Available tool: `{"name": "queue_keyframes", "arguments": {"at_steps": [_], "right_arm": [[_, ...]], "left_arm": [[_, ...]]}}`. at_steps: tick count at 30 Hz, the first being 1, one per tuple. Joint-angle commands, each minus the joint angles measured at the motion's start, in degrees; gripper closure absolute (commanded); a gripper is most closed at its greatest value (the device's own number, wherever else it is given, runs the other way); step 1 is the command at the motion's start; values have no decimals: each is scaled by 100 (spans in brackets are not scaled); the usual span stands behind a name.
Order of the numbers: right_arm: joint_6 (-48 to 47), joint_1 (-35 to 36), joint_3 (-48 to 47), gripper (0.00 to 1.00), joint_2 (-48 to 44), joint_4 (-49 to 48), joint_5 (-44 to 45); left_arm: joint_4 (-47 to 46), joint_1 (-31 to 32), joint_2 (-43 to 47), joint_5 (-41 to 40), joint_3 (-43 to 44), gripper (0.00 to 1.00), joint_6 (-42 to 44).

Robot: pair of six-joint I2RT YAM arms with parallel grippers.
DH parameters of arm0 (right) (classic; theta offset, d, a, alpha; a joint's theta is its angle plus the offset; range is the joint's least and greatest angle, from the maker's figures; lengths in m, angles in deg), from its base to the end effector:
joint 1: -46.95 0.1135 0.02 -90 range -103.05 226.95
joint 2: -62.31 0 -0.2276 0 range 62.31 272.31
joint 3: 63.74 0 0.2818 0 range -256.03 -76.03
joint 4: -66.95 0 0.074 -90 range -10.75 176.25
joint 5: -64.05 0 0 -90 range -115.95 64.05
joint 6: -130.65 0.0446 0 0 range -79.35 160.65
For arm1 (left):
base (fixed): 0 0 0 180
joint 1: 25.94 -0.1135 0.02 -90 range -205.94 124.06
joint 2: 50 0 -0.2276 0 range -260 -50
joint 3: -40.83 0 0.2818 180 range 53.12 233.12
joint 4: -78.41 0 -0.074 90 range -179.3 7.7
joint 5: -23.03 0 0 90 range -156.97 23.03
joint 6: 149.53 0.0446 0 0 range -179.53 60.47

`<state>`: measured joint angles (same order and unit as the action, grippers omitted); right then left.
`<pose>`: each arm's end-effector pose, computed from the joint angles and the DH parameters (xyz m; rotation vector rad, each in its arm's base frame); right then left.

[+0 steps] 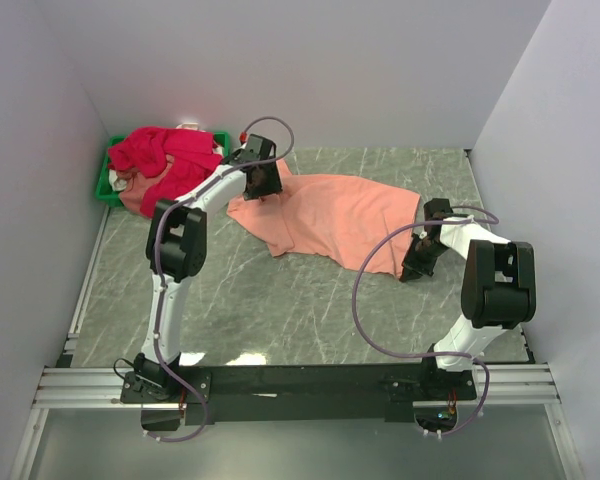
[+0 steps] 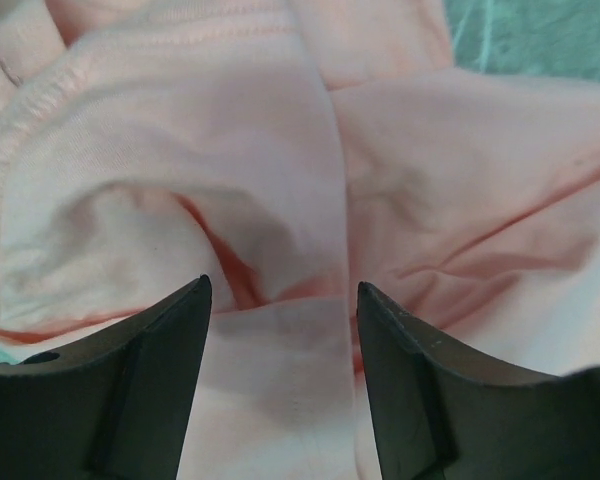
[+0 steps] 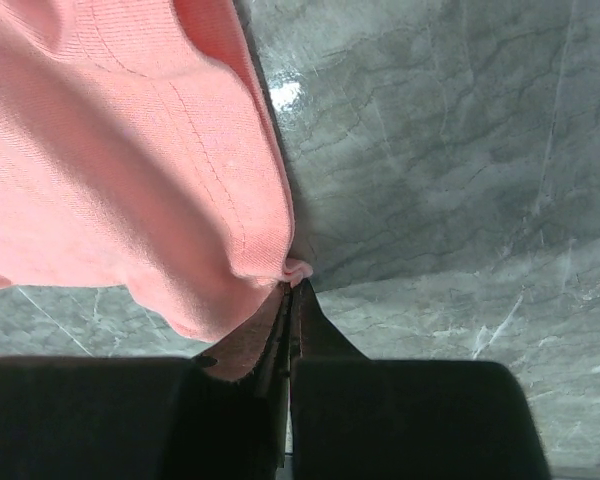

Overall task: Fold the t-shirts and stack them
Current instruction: Flatten the tshirt out

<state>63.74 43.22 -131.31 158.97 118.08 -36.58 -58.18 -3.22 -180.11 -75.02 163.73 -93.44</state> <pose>0.3125 -0.0121 0.0864 0.6699 2.9124 0.3170 0.4831 -0.1955 0.1609 -0.3015 2.4421 -0.2651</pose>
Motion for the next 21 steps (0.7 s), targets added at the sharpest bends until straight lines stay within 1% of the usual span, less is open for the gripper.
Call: {"name": "queue_keyframes", "arguments": {"at_steps": [1,7,12,18,19,21], "right_arm": [[-15,12,-149,100,-42,-174,149],[-15,12,-281,100,19,-139,105],[-24,12,-290,100,46,-139,97],[-42,12,-325,100,81,-130,96],[-42,12,-334,100,81,-130,88],[-42,12,-342,100,72,-130,96]], "left_arm": [[88,22,-68,14,23,35,-45],[-105,22,-138,251,-101,37,-116],[-237,22,-208,409,-127,36,-160],[-132,22,-498,524,145,37,-107],[-114,22,-542,524,171,39,-107],[-97,22,-569,524,189,49,-89]]}}
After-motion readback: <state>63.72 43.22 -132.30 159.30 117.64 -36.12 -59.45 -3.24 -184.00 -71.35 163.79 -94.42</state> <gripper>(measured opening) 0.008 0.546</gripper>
